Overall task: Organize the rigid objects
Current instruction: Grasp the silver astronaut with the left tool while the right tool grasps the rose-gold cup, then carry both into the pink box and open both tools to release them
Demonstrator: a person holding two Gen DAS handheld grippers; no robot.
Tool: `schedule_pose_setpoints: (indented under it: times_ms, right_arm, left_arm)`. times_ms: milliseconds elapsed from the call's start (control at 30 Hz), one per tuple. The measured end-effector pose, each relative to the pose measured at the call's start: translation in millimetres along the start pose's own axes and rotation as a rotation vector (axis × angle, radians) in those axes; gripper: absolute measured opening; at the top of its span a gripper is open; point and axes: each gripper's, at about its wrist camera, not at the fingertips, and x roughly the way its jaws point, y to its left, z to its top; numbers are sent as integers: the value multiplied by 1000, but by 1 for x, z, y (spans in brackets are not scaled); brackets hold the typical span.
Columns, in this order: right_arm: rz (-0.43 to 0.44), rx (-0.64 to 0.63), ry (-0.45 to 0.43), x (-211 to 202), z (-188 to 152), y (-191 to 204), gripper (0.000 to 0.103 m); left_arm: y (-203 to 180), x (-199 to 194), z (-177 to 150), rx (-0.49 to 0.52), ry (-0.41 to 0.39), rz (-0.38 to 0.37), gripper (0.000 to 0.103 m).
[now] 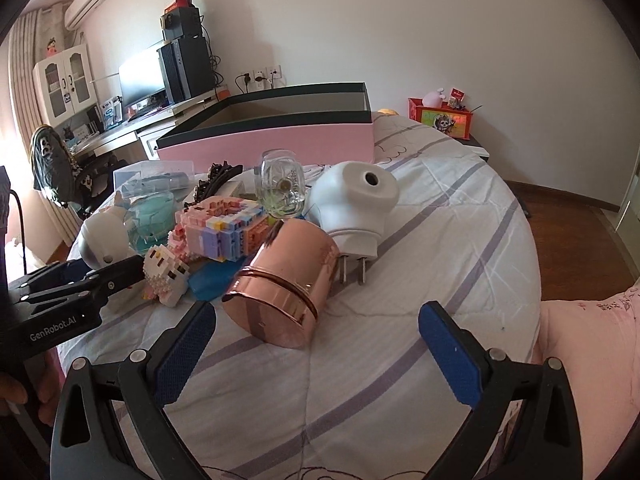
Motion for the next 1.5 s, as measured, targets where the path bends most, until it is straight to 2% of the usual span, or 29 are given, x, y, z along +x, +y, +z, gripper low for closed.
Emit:
schedule_pose_setpoints:
  times_ms: [67,100,133,200,367,400,433,833,1000,1133,1233,1367,1500]
  right_arm:
    - [7,-11,-5,2,2,2,101]
    - [6,-15,-6,4,4,3,97]
    - [9,-15,0,7,6,3,86]
    - [46,-4,17,14,7,0,72]
    - [57,-31,32,22,8,5,62]
    - [61,-35,29,21,8,5,58]
    - [68,-35,26,20,8,5,50]
    - [102,-65,-49,-12,21,16,49]
    - [119,-110,-118,-26,54,25,49]
    - [131,-152,-165,-26,96,33,49]
    - [139,-172,-172,-13,129,36,49]
    - [147,-160,-134,22,170,36,49]
    - [149,-143,-75,65,199,37,49]
  left_arm:
    - [-3,-3,-2,27,-8,10,54]
    - [-3,-5,-2,28,-10,10,54]
    - [-3,-7,-3,26,-12,5,54]
    - [-1,-11,-4,24,-11,-2,54]
    - [3,-22,-6,26,-20,-15,54]
    - [3,-22,-3,29,-24,-15,54]
    - [3,-25,-2,31,-31,-19,54]
    - [-5,-47,20,59,-91,-75,53]
    - [-5,-52,54,61,-124,-102,54]
    - [-7,-49,94,89,-174,-75,54]
    - [-4,-36,125,102,-183,-43,54]
    - [4,-3,166,101,-158,-6,54]
    - [17,43,197,85,-90,28,54]
